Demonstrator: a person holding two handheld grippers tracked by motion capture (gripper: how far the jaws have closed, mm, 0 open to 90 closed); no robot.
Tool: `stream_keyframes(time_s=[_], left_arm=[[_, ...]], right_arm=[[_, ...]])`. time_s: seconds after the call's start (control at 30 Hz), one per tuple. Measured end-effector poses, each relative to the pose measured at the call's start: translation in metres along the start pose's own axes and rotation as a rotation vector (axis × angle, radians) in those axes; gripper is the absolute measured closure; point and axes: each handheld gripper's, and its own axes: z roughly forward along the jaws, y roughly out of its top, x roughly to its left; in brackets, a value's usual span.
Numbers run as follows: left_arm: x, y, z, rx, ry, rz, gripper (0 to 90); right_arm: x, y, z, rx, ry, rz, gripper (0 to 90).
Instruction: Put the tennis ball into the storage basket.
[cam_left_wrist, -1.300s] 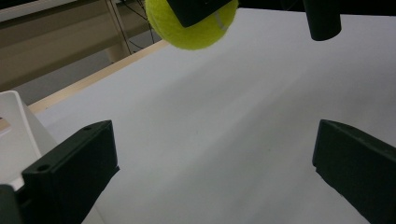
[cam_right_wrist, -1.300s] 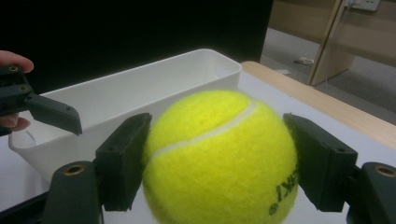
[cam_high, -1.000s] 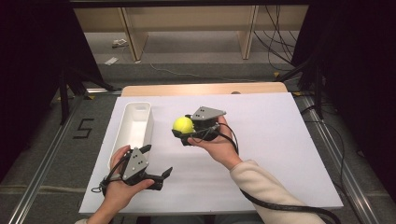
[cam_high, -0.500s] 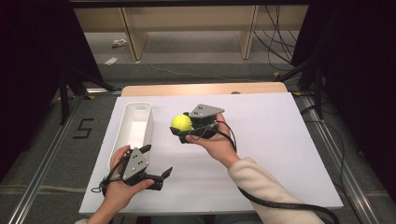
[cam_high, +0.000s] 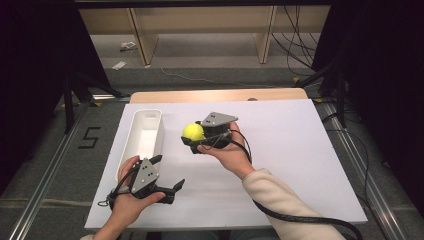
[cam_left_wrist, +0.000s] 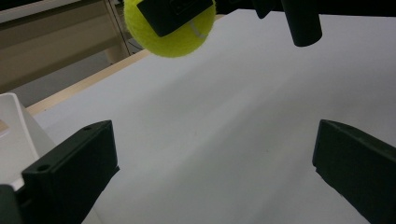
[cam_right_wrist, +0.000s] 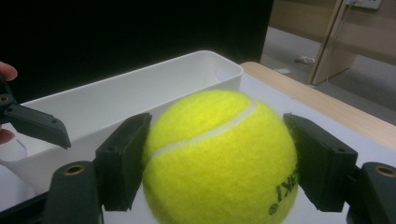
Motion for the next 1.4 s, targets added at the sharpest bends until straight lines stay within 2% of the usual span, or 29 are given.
stream_keyframes(time_s=[0.83,1.4], left_arm=[[0.0,0.0,0.0,-0.002,-0.003,-0.004,0.0],[0.0,0.0,0.0,0.001,-0.004,-0.003,0.0]], right_arm=[[0.014,0.01,0.02,0.007,0.03,-0.02,27.2],[0.016,0.015,0.029,0.012,0.036,-0.019,27.2]])
